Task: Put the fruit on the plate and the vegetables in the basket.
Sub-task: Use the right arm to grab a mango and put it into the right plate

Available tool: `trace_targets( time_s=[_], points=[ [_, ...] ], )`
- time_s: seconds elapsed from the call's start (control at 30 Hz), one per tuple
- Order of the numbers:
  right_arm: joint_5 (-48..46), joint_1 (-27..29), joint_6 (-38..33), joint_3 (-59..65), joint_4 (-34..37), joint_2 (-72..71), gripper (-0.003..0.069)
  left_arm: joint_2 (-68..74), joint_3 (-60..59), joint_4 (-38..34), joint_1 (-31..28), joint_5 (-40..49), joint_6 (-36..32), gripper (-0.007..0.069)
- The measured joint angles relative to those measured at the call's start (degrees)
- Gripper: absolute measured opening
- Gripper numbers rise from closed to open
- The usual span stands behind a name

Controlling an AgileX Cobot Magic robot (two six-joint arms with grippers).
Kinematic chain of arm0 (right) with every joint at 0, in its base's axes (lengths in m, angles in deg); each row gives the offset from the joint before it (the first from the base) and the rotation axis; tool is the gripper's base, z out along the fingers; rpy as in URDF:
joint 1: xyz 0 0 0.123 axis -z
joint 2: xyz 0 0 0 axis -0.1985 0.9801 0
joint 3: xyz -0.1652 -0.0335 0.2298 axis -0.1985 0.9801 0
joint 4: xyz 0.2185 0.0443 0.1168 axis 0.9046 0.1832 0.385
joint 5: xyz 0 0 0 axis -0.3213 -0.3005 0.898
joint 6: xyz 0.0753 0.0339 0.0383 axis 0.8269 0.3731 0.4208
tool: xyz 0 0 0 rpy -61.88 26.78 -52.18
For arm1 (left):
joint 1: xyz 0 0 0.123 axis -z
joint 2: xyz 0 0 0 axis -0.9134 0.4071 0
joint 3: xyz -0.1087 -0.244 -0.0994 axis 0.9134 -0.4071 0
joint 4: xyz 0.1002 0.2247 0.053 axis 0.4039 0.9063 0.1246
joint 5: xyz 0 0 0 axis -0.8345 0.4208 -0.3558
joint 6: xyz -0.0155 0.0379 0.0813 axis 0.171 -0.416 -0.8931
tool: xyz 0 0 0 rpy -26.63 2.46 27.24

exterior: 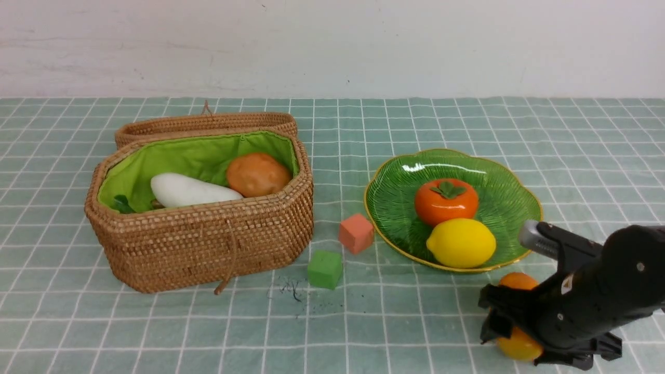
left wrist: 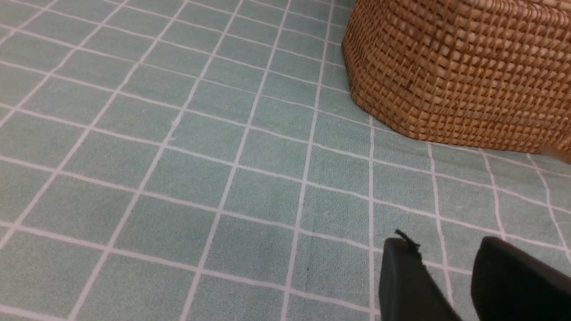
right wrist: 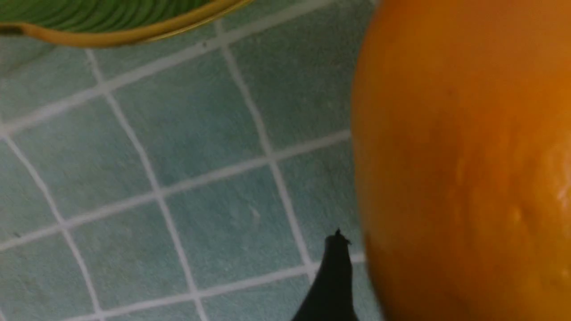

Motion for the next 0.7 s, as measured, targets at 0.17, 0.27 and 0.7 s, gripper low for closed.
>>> trace_targets(
  time_s=[0.17, 0.27, 0.7],
  points=[
    [0.29, 0.0, -2.47, 0.0, 0.0, 0.22, 0.0534, 0.0, 0.0, 0.0, 0.0, 0.0, 0.0, 0.0228],
    [-0.65, 0.0, -4.75, 0.27, -0.13, -0.59, 0.0484, 0.0, 0.0, 0.0, 0.0, 0.0, 0.0, 0.0231],
    [-13.26, -0.03, -8.42, -11.06, -6.1, -12.3, 0.0485, 0.0, 0.0, 0.0, 0.0, 0.0, 0.0, 0.0235]
  ],
)
